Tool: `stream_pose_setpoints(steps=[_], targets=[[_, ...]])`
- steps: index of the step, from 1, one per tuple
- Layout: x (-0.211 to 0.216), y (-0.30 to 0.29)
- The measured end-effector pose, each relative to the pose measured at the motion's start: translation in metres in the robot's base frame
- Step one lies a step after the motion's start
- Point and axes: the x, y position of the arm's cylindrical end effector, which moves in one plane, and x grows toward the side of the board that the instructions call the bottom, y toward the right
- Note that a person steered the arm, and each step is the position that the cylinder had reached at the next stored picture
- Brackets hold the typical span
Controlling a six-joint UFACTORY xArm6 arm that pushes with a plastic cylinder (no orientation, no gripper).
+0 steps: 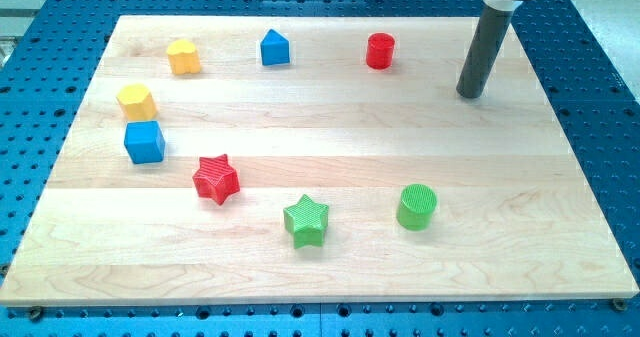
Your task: Move the red star horizontal to the green star
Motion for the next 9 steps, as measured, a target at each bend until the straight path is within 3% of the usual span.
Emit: stream_pose_setpoints(steps=[2,4,5,6,7,9], targets=[[-0.003,-0.008],[-0.015,-0.051],[0.002,-0.124],[0.024,-0.222],[0.103,-0.29],[0.177,-0.333]])
